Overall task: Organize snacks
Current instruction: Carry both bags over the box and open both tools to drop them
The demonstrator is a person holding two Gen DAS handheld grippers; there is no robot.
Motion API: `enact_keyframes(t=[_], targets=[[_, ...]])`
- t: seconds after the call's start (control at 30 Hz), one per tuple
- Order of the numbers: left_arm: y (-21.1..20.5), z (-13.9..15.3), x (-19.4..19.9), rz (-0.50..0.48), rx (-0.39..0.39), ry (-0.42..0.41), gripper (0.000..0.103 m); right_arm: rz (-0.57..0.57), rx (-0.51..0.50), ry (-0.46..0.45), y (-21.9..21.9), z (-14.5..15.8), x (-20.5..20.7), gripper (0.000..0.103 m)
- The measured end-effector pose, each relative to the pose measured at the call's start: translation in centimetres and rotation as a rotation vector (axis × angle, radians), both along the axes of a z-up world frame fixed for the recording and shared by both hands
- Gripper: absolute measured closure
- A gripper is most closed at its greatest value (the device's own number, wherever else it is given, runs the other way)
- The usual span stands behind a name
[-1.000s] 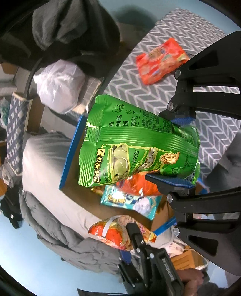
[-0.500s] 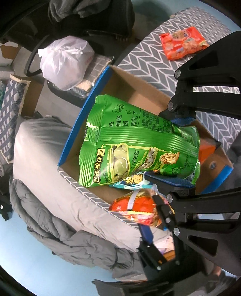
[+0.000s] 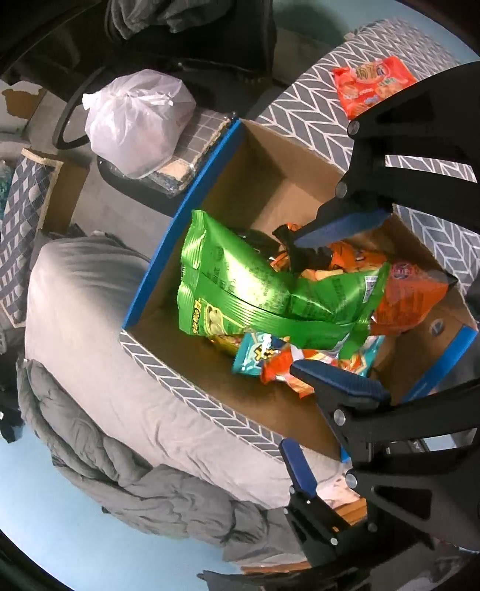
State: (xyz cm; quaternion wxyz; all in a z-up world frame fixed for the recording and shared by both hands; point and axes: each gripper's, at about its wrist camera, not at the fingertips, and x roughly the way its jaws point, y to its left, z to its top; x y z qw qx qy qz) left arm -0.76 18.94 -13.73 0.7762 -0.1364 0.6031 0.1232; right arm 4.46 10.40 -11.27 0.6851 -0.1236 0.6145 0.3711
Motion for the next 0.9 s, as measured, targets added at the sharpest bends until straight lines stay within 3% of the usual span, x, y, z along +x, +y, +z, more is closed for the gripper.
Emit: enact_keyframes(t=[0.2,0.37,0.9], targets=[[-0.6,1.2,-0.3,-0.009,0.019,-0.014,0.036,-0.034,0.001,-0.024,-1.1,0.8,0.5,0.032],[-1.5,2.3,-0.4,-0.009,0.01,-0.03,0.036,-0.061,0.034,-0.048,-2.0,2.2,1.1,0.027],[-6.1,5.2,0.3,-0.064,-0.005,-0.056,0.036,-0.085,0.027,-0.103,-7.3,4.2,2.1,0.027]])
